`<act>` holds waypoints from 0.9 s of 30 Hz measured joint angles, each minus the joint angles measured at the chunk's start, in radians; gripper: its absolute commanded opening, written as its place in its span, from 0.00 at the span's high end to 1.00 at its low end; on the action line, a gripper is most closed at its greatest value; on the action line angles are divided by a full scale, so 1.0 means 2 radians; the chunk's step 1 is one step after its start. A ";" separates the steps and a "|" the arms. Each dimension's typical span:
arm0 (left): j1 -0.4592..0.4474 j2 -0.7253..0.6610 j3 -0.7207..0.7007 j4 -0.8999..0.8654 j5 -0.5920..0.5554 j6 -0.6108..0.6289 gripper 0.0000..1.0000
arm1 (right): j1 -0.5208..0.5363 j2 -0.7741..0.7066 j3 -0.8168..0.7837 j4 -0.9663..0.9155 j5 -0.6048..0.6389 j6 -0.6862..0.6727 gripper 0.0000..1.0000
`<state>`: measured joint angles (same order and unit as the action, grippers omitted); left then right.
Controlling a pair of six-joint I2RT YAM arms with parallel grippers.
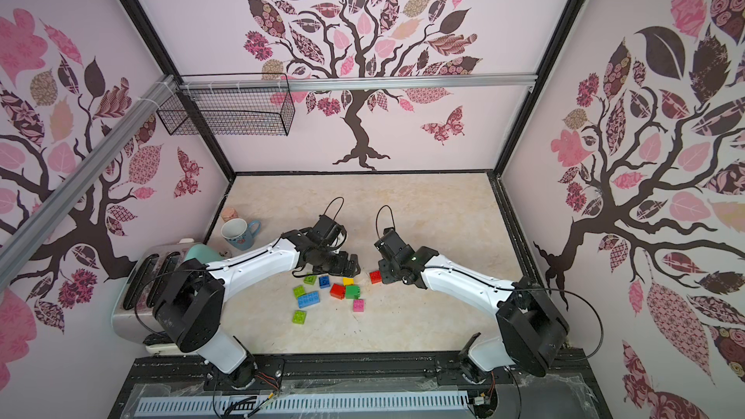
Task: Assemble the number 4 with lego
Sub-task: Assemble the lego brick with the lego brick.
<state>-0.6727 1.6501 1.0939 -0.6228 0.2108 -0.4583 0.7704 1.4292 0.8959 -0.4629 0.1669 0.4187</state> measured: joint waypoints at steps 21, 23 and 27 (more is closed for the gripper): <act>-0.002 0.013 0.009 -0.022 -0.053 0.009 0.02 | 0.043 0.034 0.016 -0.023 0.091 0.092 1.00; -0.002 0.013 0.008 -0.023 -0.061 0.008 0.02 | 0.043 0.038 0.025 -0.028 0.091 0.094 0.94; -0.002 0.013 0.008 -0.023 -0.071 0.007 0.02 | 0.043 0.045 0.044 -0.047 0.092 0.098 0.72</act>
<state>-0.6769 1.6756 1.1107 -0.6693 0.0685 -0.4450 0.8562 1.5200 0.9836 -0.5571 0.3508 0.6140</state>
